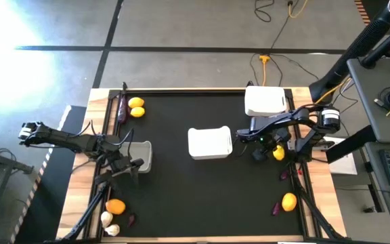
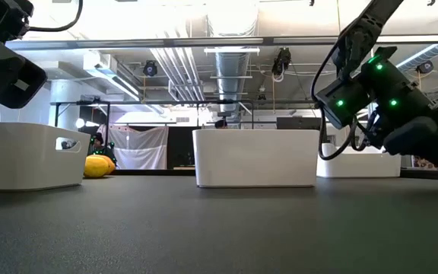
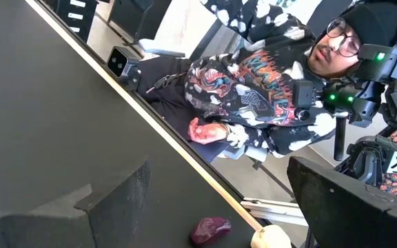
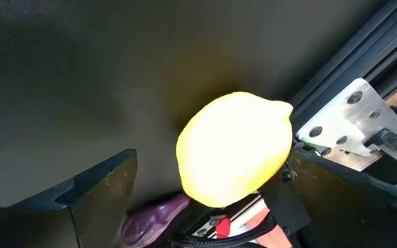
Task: Sort produce into baskets
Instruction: Put the yellow lemon into the top white bin
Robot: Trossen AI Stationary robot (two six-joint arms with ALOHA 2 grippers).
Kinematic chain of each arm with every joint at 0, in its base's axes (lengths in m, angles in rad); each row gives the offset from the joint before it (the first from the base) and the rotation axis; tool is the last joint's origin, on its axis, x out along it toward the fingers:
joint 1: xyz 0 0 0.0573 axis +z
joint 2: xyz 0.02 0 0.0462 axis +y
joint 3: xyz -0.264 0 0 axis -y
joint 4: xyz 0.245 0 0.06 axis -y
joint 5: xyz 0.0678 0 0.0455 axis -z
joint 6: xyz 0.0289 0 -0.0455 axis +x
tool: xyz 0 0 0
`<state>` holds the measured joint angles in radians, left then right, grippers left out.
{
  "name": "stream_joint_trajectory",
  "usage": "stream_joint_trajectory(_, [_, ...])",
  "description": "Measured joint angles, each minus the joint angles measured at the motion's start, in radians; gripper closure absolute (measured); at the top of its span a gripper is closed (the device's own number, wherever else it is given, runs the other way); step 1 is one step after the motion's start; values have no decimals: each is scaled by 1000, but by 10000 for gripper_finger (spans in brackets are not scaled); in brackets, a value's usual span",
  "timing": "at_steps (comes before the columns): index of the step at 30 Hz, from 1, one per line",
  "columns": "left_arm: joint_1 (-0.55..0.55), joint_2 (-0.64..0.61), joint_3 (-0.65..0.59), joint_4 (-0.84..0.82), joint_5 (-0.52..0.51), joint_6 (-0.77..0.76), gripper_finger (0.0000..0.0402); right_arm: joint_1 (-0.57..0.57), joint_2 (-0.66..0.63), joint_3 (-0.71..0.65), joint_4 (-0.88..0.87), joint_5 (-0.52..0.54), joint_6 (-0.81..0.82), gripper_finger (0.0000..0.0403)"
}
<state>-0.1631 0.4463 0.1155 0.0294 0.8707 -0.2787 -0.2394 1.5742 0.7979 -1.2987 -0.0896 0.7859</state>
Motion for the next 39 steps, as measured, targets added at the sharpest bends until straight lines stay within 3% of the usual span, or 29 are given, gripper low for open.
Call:
stream_joint_trajectory(6, [0, 0, 0, 0, 0, 0, 75, 0, 32, -4, 15, 16, 33, 35])
stream_joint_trajectory(15, [0, 0, 0, 0, 0, 0, 75, -1, 174, -4, 28, -55, 8, 37])
stream_joint_trajectory(20, [0, 0, 0, 0, 0, 0, 75, 0, 203, -5, 27, -68, 2, 75])
stream_joint_trajectory(28, [0, 0, 0, 0, 0, 0, 75, 2, 194, 6, 41, -79, 5, 178])
stream_joint_trajectory(39, [0, 0, 0, 0, 0, 0, 75, 1, 108, 81, 58, -46, -1, 177])
